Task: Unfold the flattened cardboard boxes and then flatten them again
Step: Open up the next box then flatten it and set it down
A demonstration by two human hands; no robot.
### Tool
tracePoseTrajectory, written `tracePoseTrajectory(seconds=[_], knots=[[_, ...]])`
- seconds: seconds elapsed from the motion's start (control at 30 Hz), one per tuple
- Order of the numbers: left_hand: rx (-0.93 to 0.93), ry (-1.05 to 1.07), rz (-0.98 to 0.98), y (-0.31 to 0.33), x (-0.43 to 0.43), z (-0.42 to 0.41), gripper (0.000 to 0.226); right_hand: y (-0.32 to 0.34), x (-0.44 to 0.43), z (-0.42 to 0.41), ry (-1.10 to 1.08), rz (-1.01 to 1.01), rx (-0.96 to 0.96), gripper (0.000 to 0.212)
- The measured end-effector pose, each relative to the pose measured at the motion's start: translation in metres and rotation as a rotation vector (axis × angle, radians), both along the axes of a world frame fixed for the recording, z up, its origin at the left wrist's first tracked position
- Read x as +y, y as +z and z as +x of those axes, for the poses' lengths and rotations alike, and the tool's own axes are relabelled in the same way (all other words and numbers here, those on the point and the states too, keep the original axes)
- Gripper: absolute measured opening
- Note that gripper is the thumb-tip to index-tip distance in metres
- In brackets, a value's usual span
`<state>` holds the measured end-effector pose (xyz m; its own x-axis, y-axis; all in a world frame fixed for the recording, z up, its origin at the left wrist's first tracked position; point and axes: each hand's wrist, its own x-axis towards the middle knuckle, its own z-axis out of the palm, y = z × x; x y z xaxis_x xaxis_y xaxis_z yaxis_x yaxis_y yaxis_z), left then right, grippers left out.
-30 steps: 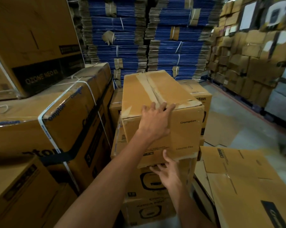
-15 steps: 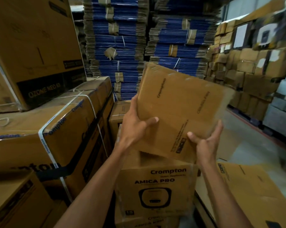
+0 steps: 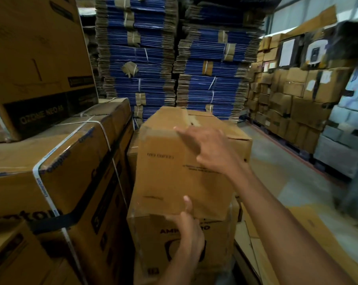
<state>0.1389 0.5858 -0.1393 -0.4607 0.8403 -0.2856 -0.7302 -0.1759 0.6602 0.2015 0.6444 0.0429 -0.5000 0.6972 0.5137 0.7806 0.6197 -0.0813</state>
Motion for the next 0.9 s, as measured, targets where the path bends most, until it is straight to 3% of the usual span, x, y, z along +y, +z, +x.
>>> tracePoseTrajectory(seconds=[0.1,0.17,0.23,0.33,0.43,0.53,0.63,0.77,0.9], knots=[[-0.102,-0.249,-0.151,-0.012,-0.010,-0.001,0.053,-0.036,-0.001,-0.019,0.031,0.041,-0.185,0.093],[-0.042,-0.319,-0.269,-0.011,-0.016,-0.006,0.045,-0.059,-0.002,-0.021,0.031,0.042,-0.211,0.091],[0.144,-0.410,-0.348,-0.005,-0.022,-0.015,0.039,-0.075,-0.001,-0.013,0.015,0.026,-0.207,0.090],[0.544,-0.540,-0.318,0.018,-0.031,-0.039,0.023,-0.085,0.000,0.001,0.045,-0.009,-0.152,0.078],[1.076,-0.317,-0.154,0.072,-0.031,-0.065,0.019,-0.078,-0.001,0.006,0.092,-0.126,0.037,0.050],[1.447,-0.020,0.034,0.124,-0.012,-0.084,0.010,-0.070,0.003,0.006,0.053,-0.148,0.195,0.035],[1.772,0.003,0.030,0.148,0.031,-0.098,0.017,-0.071,0.006,0.000,-0.011,-0.084,0.220,0.027],[2.017,-0.271,-0.084,0.142,0.082,-0.105,0.031,-0.066,0.007,-0.010,-0.120,-0.070,0.155,0.025],[2.053,-0.320,-0.086,0.136,0.105,-0.099,0.030,-0.053,0.018,-0.013,-0.263,-0.219,0.118,0.042]])
